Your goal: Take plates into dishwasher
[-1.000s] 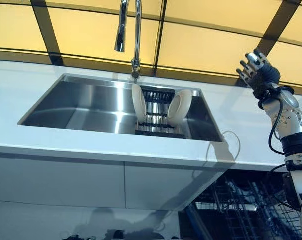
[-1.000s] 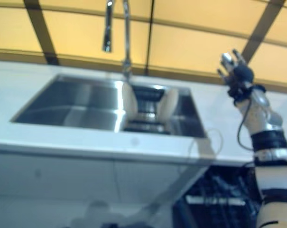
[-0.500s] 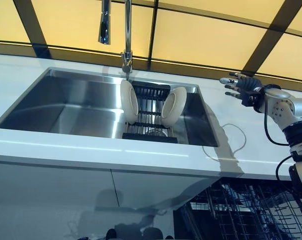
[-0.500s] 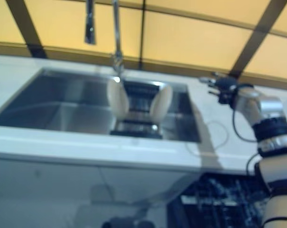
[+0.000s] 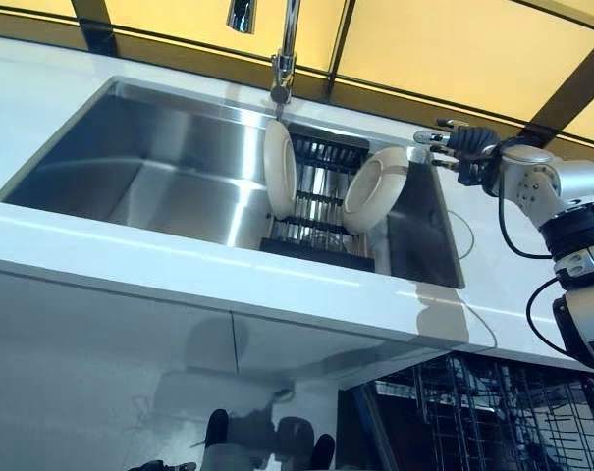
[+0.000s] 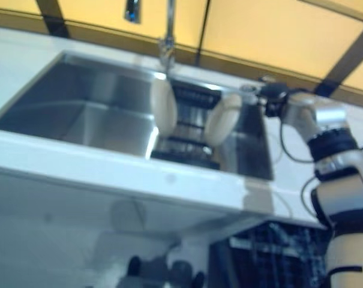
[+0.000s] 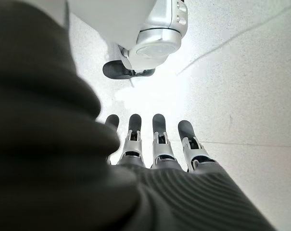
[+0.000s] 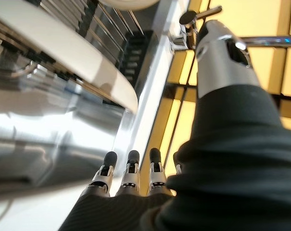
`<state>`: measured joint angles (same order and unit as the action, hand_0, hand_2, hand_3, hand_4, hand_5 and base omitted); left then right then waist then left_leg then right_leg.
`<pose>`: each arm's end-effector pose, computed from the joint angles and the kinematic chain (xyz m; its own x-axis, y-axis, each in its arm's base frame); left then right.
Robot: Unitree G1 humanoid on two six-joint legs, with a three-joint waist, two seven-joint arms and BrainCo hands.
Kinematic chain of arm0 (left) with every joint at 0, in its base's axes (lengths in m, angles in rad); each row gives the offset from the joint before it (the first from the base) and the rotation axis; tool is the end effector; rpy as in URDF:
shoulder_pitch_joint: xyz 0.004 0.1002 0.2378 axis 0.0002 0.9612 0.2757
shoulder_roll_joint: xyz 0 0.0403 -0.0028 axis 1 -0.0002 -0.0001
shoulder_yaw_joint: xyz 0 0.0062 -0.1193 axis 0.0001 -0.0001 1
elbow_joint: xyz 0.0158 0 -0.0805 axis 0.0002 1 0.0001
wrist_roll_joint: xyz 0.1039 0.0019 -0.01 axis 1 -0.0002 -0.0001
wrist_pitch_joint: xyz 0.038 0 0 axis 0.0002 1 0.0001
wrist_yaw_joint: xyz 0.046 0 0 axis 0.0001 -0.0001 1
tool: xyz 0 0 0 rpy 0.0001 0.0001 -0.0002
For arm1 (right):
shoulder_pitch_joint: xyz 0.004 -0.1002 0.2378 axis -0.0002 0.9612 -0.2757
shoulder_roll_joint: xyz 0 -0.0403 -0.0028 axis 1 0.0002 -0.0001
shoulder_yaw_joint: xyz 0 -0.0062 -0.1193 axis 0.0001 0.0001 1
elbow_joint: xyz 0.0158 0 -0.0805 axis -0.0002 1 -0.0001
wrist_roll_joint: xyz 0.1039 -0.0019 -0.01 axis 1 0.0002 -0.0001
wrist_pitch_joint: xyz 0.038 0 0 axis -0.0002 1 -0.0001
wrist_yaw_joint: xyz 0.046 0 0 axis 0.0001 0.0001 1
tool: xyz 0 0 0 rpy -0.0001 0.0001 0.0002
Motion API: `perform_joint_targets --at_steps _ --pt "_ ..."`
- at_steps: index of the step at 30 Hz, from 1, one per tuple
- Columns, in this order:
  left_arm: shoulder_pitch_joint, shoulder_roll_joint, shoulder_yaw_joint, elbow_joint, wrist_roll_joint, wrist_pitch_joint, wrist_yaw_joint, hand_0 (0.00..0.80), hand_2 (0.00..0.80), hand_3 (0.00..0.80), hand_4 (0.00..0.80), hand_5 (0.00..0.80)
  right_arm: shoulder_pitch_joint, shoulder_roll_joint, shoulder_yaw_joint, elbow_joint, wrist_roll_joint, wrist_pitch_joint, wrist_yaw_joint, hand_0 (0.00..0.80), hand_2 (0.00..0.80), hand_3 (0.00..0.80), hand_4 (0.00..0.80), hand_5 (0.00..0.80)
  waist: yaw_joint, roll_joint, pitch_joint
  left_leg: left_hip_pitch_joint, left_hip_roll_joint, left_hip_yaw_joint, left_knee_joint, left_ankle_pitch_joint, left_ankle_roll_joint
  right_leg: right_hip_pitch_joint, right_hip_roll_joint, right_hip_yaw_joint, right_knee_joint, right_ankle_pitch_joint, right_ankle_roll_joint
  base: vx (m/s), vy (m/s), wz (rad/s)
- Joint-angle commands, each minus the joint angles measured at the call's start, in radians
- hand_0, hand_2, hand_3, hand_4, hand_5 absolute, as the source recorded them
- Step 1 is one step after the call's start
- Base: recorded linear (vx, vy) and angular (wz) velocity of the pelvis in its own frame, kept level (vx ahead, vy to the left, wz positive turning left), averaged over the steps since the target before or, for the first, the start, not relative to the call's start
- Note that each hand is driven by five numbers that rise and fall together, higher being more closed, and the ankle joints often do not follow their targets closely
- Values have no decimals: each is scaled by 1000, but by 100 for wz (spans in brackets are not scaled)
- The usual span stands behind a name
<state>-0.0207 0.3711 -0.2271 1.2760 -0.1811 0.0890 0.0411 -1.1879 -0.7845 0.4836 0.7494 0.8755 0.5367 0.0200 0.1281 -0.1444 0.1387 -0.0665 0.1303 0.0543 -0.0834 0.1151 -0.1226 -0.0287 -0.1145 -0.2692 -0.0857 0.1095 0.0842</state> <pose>0.0679 0.2742 -0.1232 0.2191 0.3347 -0.9165 0.0440 0.9350 0.3520 0.3660 -0.2452 0.2499 0.9759 0.0314 -0.2159 -0.0504 0.9953 -0.0831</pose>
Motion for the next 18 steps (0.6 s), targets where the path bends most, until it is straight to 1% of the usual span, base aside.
perform_joint_targets --at_steps 1,3,6,12,18 --pt "-49 25 -41 21 -82 -55 37 0 0 0 0 0 -183 -35 62 56 -19 -29 -1 0 0 0 0 0 18 -29 26 4 -45 -6 -4 -41 42 18 -60 -11 -2 27 77 14 5 6" --pt "-50 27 -31 9 -94 -70 43 0 0 0 0 0 -181 -33 55 70 -27 -24 2 0 0 0 0 0 23 -32 31 3 -45 -7 -4 -42 42 20 -60 -15 -2 24 77 0 0 0" --pt "-48 32 -35 8 -85 -71 31 0 0 0 0 0 -187 -36 53 87 -39 -9 11 0 0 0 0 0 27 -35 38 -1 -46 -12 -4 -42 42 19 -60 -17 -2 25 78 3 -28 5" --pt "-46 34 -41 11 -92 -78 24 0 0 0 0 0 -208 -26 71 126 -51 -9 23 0 0 0 0 0 27 -33 43 -1 -46 -13 -4 -43 43 17 -57 -13 -2 22 74 -1 -2 1" --pt "-39 31 -49 5 -92 -82 22 0 0 0 0 0 -210 -35 72 141 -59 -1 40 0 0 0 0 0 25 -31 45 4 -46 -12 -4 -45 42 21 -56 -8 -2 17 73 0 0 0"
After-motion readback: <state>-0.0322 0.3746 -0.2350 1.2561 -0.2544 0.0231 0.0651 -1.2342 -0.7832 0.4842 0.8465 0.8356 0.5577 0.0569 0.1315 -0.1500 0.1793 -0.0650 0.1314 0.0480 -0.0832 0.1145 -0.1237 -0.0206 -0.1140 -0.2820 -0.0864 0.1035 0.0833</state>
